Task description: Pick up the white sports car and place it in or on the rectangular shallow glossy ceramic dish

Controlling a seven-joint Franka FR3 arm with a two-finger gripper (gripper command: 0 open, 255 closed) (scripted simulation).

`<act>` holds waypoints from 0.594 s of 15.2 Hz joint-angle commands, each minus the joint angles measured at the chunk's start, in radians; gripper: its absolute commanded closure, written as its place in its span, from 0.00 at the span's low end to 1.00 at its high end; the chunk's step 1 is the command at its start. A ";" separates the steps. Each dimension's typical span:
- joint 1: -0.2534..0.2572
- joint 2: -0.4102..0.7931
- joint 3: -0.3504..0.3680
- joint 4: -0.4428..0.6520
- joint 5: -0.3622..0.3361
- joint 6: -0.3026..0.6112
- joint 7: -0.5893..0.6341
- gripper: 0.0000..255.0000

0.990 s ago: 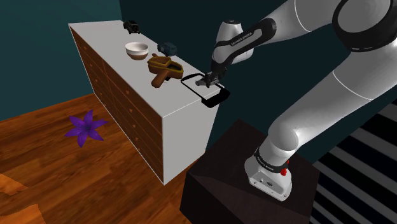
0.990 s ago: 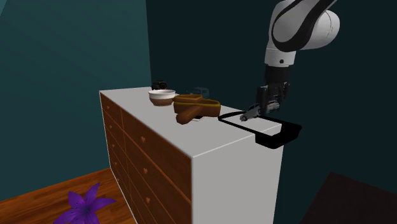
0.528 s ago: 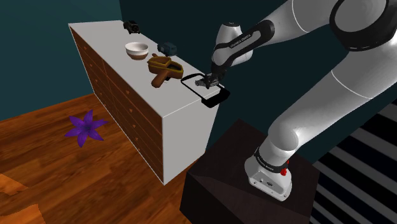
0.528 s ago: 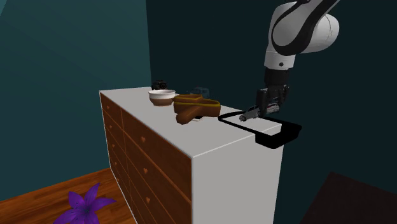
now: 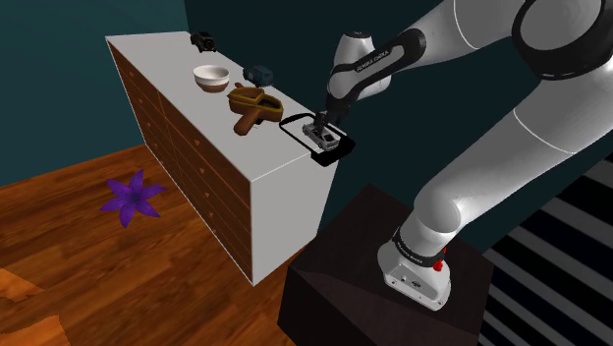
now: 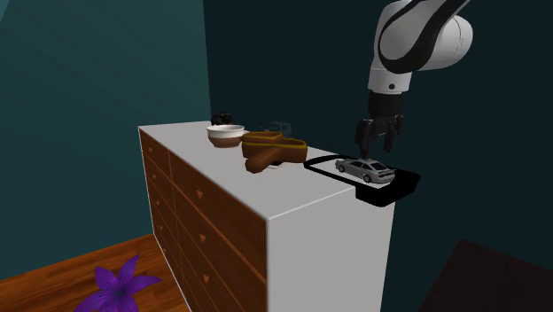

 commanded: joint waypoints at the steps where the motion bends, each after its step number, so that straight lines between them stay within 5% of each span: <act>1: 0.001 -0.047 0.004 0.009 0.001 -0.056 0.000 0.00; 3: 0.003 -0.094 0.008 0.029 0.003 -0.124 0.000 0.00; 9: 0.003 -0.094 0.008 0.029 0.003 -0.124 0.000 0.00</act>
